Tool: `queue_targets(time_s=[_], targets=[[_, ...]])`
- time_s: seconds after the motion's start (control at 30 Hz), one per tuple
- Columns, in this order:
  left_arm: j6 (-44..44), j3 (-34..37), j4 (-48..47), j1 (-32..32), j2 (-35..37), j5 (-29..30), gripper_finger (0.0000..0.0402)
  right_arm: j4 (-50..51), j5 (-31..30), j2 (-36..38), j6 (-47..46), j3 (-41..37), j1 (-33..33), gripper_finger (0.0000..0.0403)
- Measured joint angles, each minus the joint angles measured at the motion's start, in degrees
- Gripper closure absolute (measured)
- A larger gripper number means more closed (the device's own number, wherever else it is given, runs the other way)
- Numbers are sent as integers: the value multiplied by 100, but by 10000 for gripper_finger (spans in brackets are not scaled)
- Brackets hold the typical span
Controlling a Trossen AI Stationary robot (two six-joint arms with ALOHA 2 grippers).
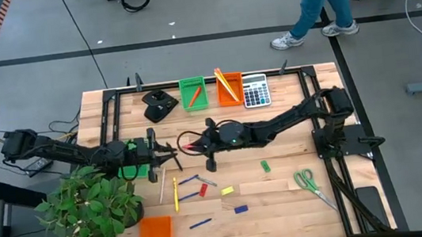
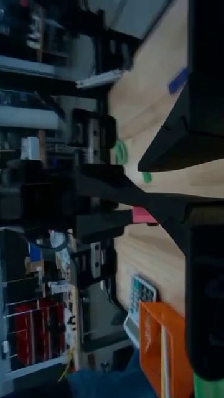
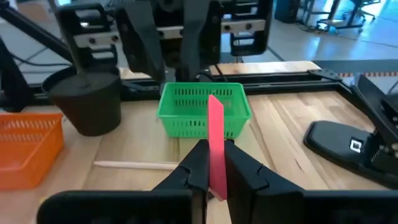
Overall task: Sort crayons/erasers/pens/pencils in bins
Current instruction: Put the pink eraser into the bottom orange bin
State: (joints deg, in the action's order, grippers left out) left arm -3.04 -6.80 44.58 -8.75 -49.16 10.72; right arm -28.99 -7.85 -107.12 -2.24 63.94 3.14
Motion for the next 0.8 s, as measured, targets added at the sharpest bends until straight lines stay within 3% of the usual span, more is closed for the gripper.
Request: queue_targets(time_s=[0.17, 0.53, 0.8], targets=[[-393, -61, 26, 2, -78, 382, 312, 5, 96, -237, 58, 404, -113, 363], [-368, -91, 76, 96, -84, 605, 219, 96, 89, -281, 120, 548, -173, 363], [-417, -91, 25, 98, -86, 903, 210, 244, 126, -267, -5, 553, -103, 363]])
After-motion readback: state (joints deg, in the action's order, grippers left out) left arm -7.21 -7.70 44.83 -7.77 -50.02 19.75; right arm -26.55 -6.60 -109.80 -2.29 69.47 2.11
